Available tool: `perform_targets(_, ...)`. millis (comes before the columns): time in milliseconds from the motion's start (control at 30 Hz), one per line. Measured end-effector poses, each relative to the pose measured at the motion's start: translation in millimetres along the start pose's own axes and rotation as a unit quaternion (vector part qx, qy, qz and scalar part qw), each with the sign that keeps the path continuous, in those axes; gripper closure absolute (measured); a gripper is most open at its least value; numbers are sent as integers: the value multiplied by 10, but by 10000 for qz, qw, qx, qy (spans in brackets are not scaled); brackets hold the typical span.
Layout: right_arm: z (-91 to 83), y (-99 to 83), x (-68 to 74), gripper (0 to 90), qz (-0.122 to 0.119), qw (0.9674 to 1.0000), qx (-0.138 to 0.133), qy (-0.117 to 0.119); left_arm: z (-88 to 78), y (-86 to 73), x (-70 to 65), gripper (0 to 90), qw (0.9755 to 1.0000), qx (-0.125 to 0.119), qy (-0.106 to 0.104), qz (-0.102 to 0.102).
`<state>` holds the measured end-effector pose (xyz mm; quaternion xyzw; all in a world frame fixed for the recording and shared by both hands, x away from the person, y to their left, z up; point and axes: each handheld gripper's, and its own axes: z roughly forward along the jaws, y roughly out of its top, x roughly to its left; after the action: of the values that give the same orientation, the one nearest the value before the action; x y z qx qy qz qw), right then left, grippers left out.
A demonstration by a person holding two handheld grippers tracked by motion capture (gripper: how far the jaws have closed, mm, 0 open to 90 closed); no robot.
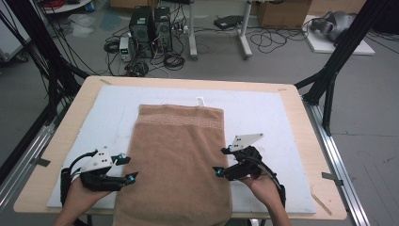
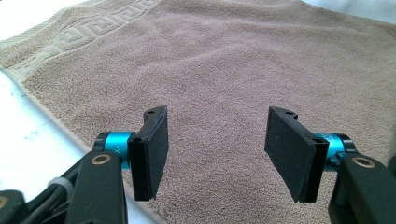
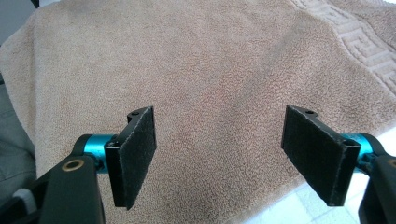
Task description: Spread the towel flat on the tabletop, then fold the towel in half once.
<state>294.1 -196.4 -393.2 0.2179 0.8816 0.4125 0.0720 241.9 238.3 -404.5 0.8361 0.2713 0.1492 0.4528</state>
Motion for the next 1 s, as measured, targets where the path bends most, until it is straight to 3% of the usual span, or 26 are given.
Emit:
perform_targets(700, -16, 31, 35, 253, -35, 10000, 23, -38, 35, 3, 44, 396, 10000, -28, -59, -56)
perform_targets(1000, -11, 76, -93, 253, 32, 9999, 66, -133, 78, 159, 235, 397, 9996, -108, 146, -211)
